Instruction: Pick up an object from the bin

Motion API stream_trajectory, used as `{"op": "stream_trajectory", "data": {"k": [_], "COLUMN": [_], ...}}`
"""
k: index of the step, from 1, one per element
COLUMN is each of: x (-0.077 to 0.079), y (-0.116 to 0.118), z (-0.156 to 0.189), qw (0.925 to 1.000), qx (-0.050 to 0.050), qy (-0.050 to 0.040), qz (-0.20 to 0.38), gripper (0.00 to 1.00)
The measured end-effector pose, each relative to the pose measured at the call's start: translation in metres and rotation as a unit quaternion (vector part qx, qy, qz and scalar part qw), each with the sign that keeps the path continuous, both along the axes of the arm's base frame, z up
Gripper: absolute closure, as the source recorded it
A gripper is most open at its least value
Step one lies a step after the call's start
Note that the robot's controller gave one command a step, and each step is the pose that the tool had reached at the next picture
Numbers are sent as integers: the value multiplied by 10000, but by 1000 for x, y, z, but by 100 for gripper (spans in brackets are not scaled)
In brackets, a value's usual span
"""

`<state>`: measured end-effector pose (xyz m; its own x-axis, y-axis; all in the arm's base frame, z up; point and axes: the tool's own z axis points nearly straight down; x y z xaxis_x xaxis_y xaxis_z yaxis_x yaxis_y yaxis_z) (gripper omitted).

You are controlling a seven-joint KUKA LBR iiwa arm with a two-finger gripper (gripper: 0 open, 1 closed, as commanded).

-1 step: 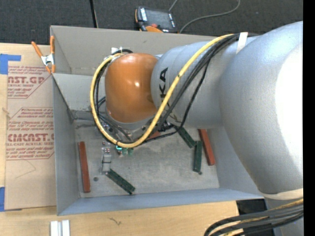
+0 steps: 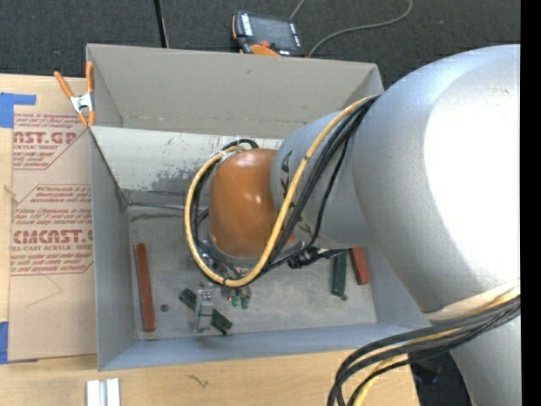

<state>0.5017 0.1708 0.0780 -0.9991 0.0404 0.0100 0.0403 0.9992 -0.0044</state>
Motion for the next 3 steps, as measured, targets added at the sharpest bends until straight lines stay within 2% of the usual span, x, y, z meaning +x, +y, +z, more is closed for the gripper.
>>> {"op": "stream_trajectory", "data": {"k": [1,2,3], "x": [3,4,9], "y": [3,3,17], "z": [5,44,142], "qw": [10000,9988,9980], "qx": [25,26,40], "qy": [-45,-62,-97], "qz": [9,-486,-628], "gripper": [100,100,100]}}
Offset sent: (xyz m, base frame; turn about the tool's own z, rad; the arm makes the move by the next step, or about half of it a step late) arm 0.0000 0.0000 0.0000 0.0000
